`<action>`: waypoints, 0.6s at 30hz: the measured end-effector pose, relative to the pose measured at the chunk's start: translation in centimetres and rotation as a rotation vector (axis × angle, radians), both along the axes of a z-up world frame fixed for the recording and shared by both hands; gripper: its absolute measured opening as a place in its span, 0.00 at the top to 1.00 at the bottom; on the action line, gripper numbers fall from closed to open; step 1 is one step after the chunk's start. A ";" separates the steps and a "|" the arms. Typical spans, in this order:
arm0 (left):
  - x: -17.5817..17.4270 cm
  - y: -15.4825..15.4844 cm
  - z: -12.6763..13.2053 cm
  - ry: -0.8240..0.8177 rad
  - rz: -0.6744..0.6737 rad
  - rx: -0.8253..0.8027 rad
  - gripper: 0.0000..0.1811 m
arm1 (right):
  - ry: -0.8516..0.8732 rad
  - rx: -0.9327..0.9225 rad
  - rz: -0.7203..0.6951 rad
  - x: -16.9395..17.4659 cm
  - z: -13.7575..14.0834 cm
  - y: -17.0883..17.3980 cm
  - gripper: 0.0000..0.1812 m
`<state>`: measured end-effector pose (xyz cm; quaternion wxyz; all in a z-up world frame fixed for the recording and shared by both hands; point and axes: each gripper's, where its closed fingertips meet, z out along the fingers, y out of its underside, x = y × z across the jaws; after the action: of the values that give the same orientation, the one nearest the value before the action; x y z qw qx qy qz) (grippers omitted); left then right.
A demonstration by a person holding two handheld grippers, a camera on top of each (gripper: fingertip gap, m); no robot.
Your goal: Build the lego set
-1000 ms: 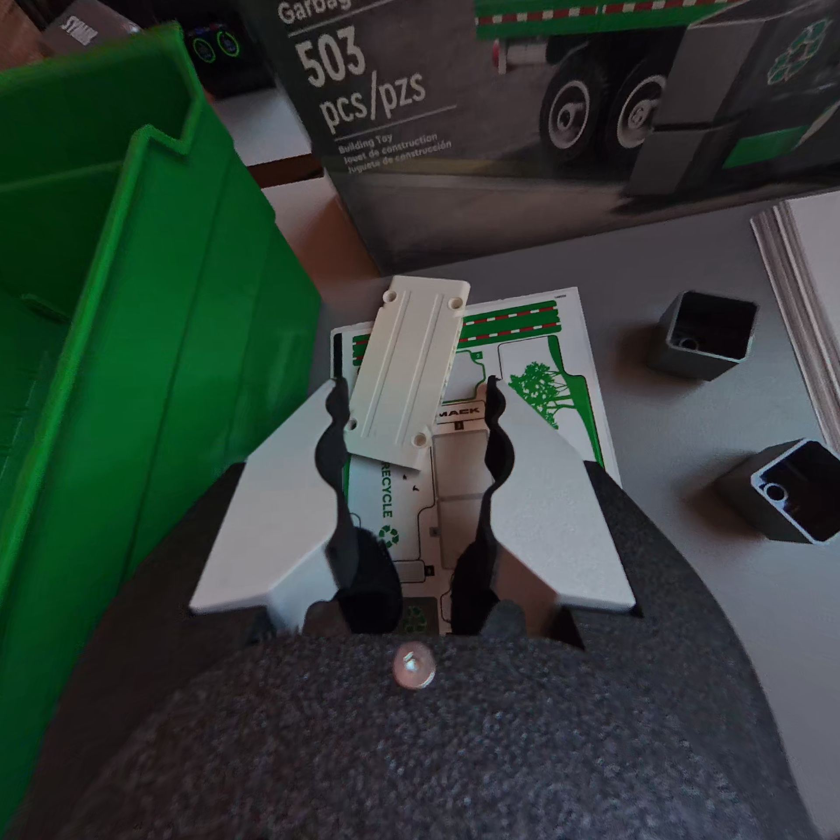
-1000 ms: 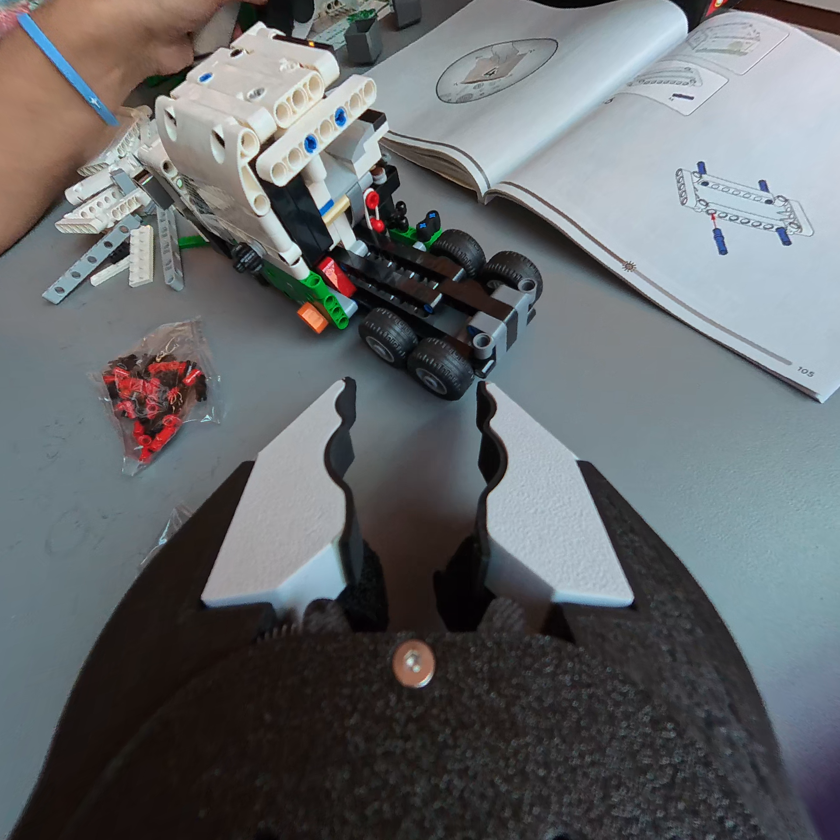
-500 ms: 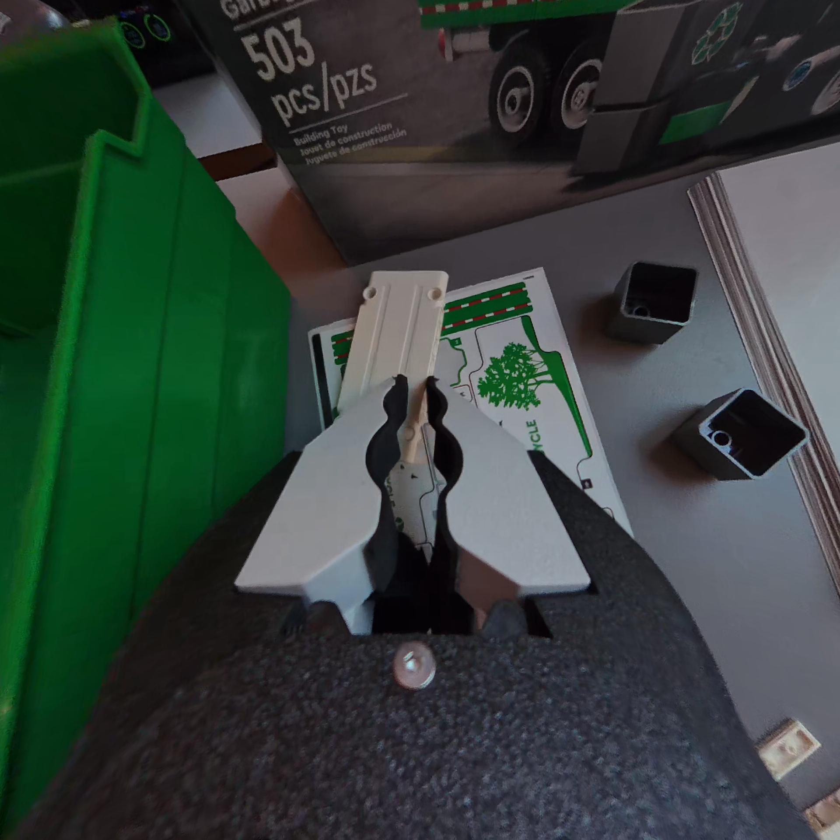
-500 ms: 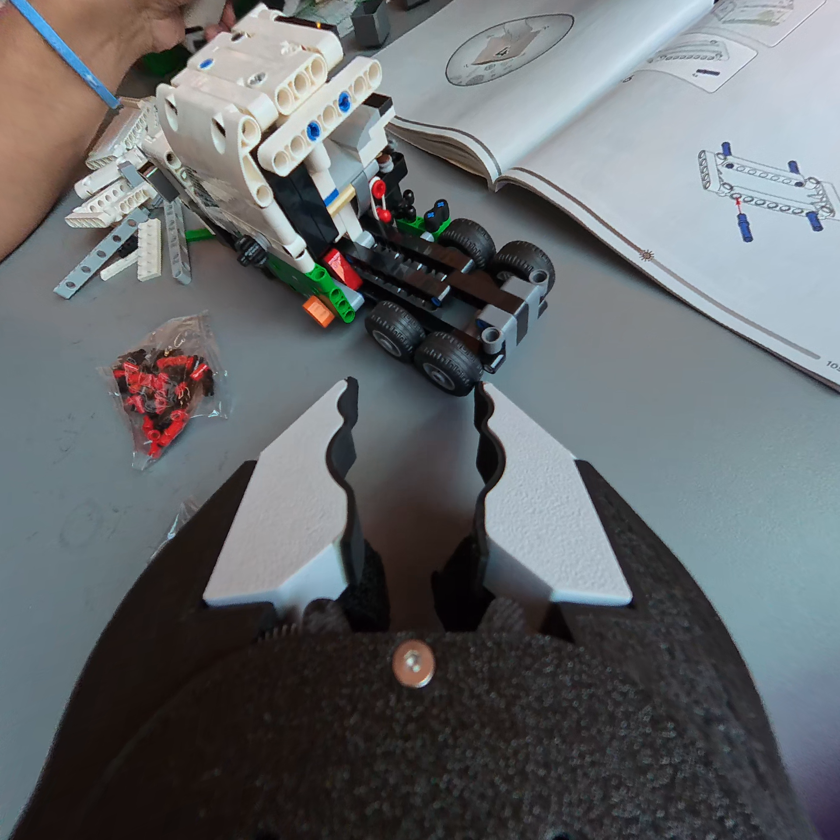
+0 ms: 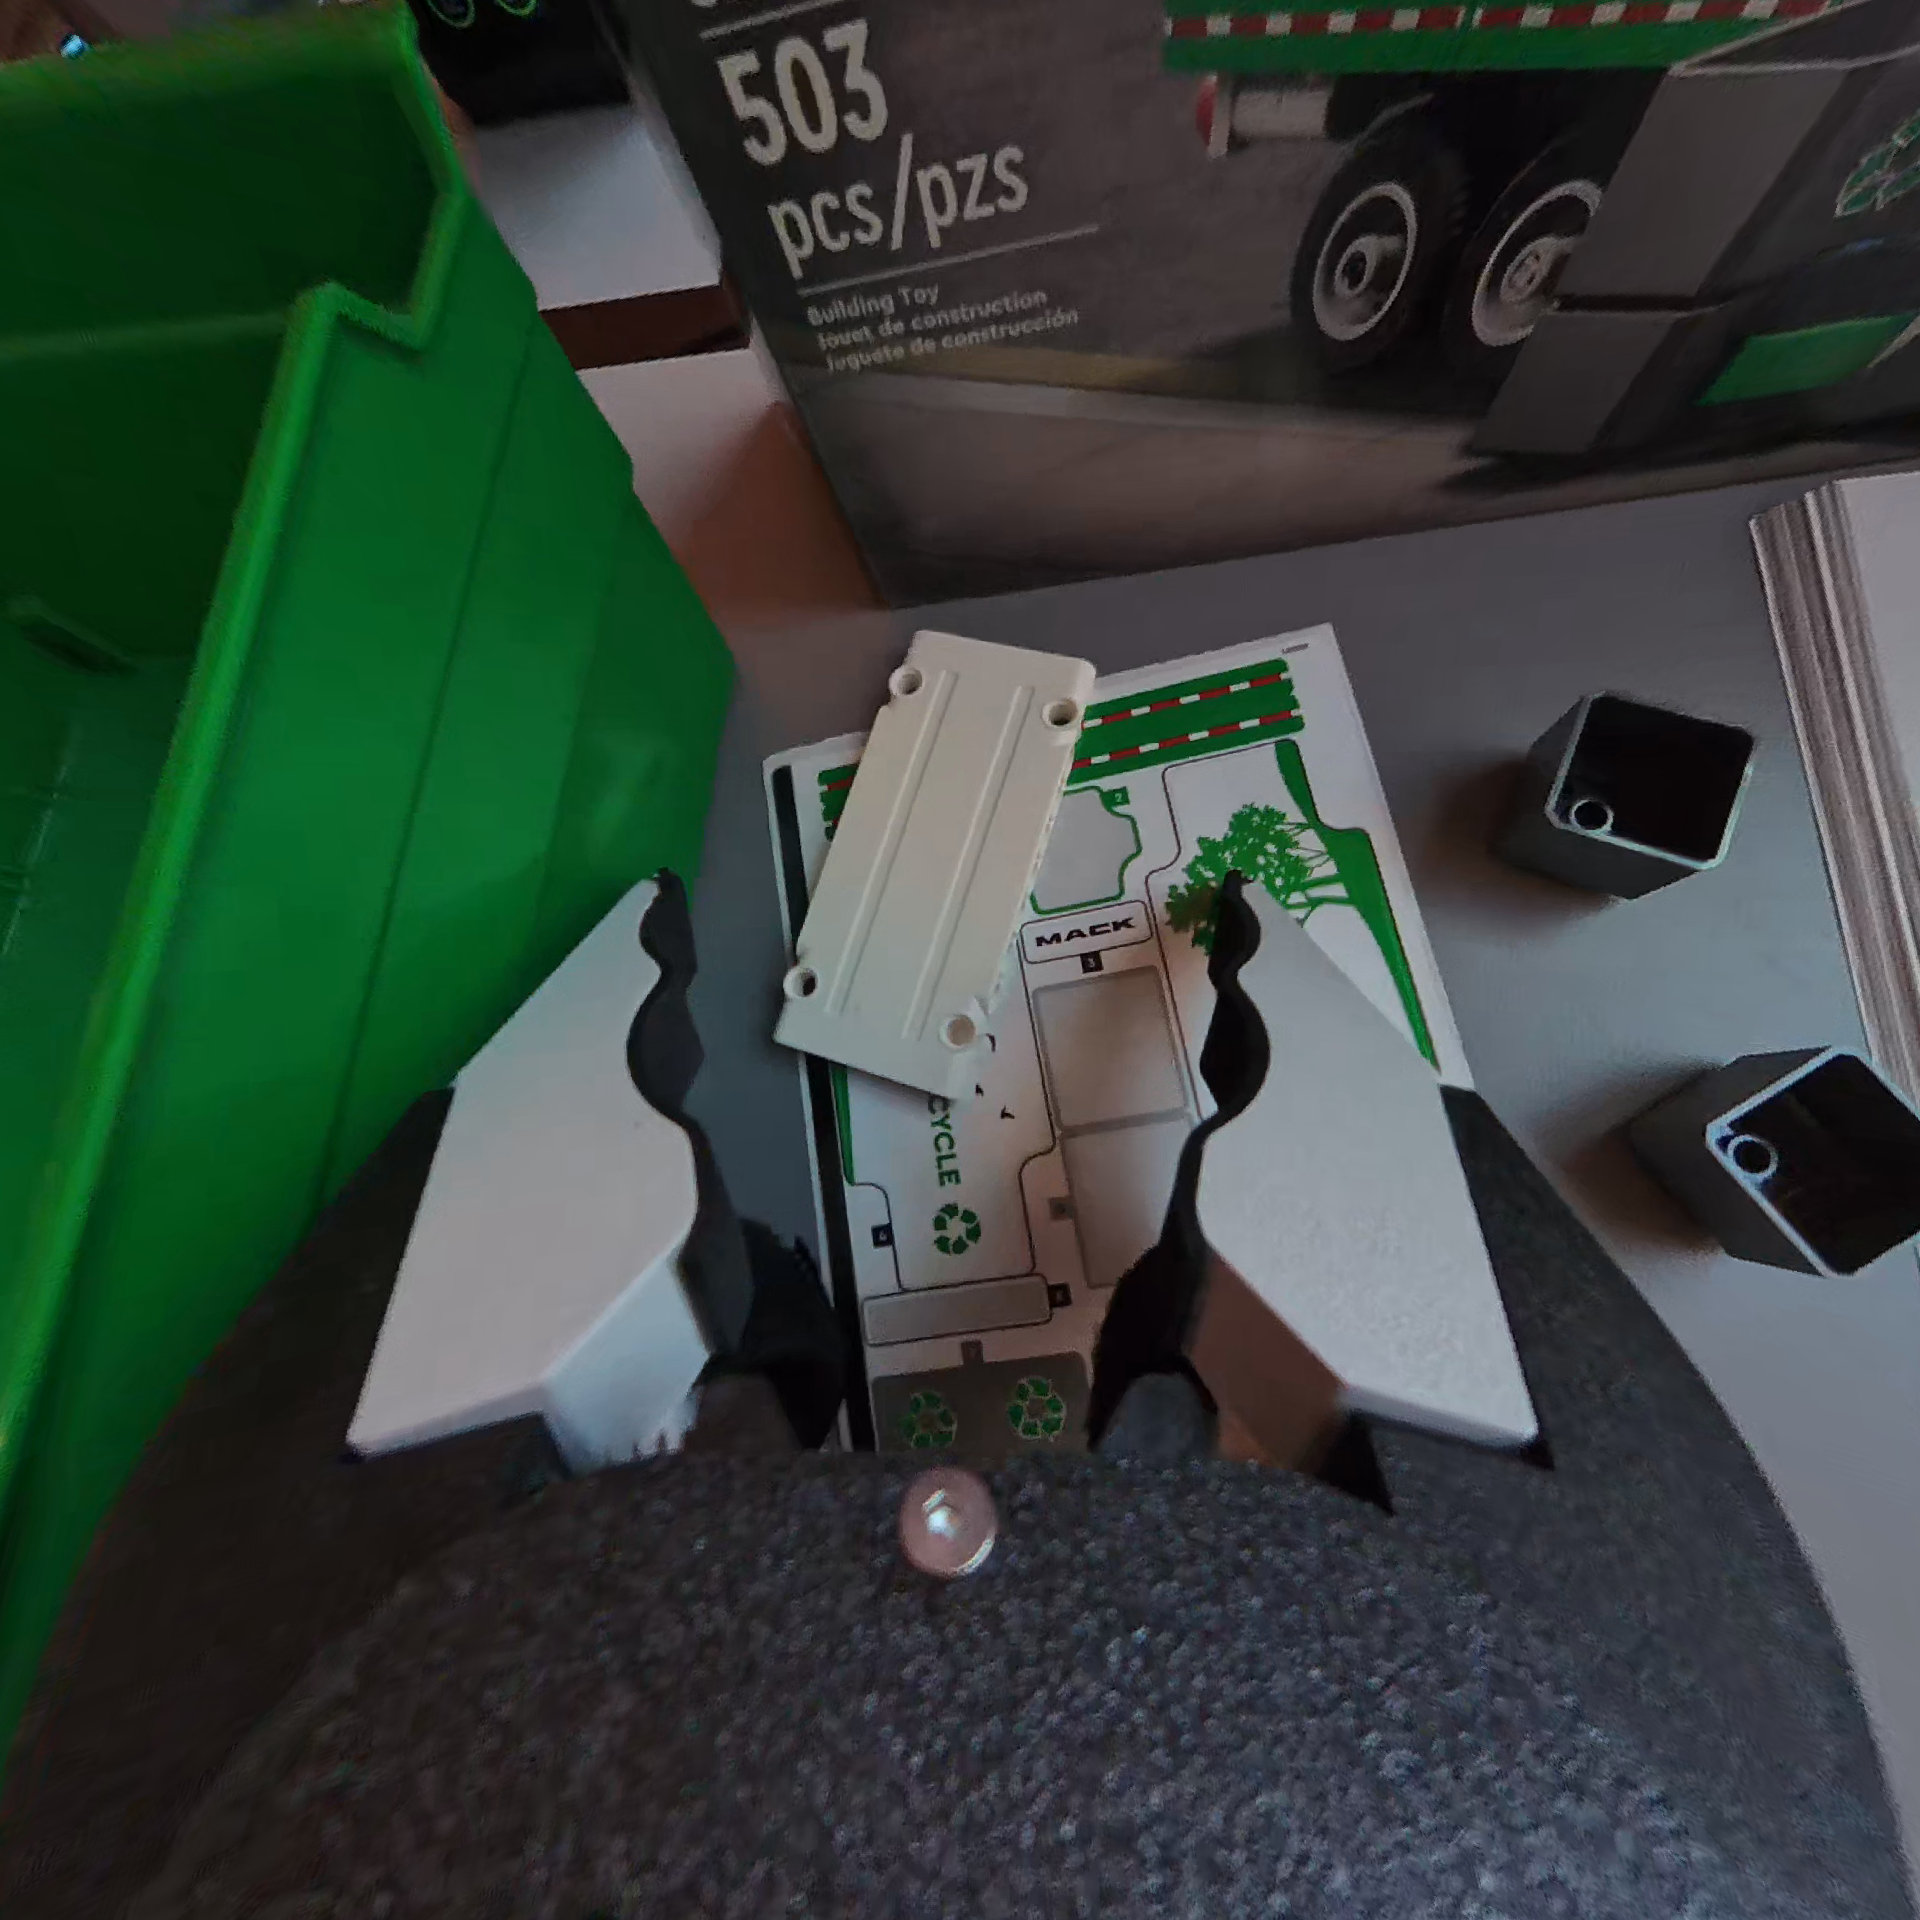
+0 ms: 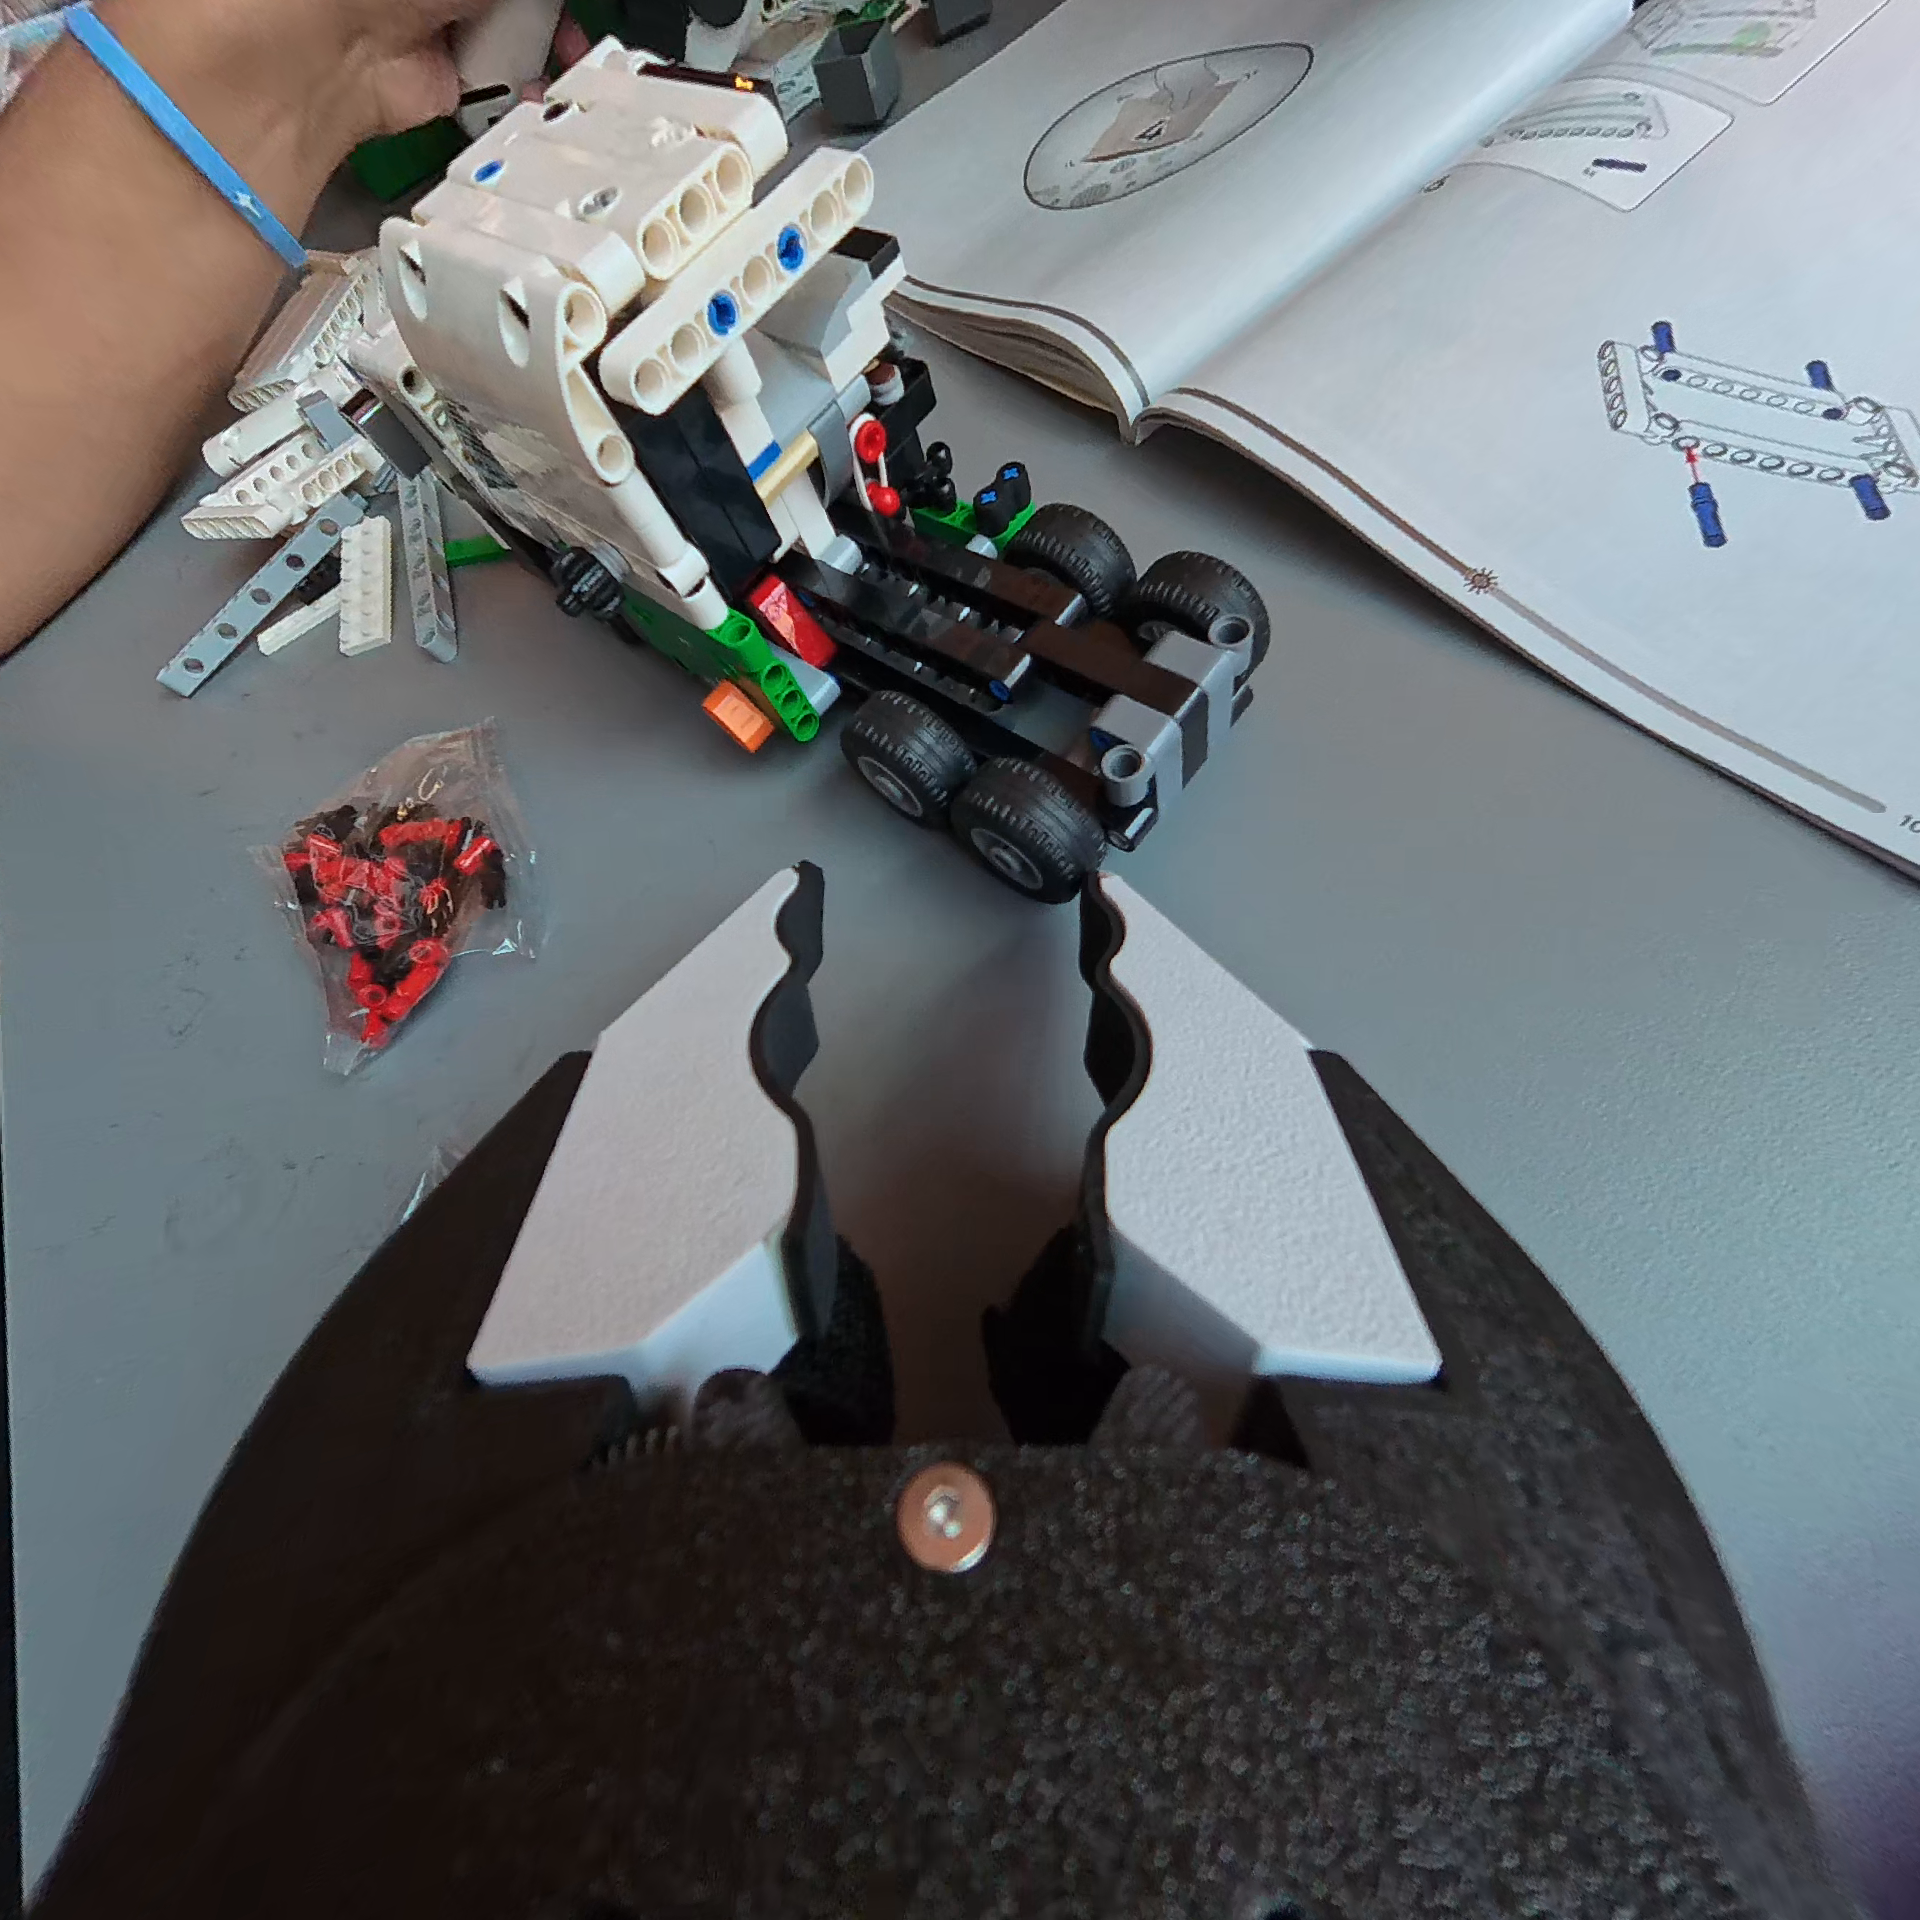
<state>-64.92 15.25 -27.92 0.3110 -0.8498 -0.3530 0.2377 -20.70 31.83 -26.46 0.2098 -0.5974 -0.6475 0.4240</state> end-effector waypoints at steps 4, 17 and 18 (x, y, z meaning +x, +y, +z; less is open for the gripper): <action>0.7 0.9 -0.5 -0.097 -0.026 0.052 0.58 | -0.005 0.002 0.001 0.0 -0.1 0.0 0.73; 1.0 0.6 -0.7 -0.215 -0.094 0.058 0.77 | -0.006 -0.007 -0.001 0.0 -0.1 0.0 0.74; 1.0 0.5 -0.7 -0.210 -0.100 0.048 0.77 | -0.006 -0.007 -0.002 0.0 -0.1 0.0 0.74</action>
<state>-63.95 15.80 -28.60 0.3039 -0.8789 -0.3465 0.1231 -20.69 31.86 -26.52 0.2061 -0.5999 -0.6461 0.4246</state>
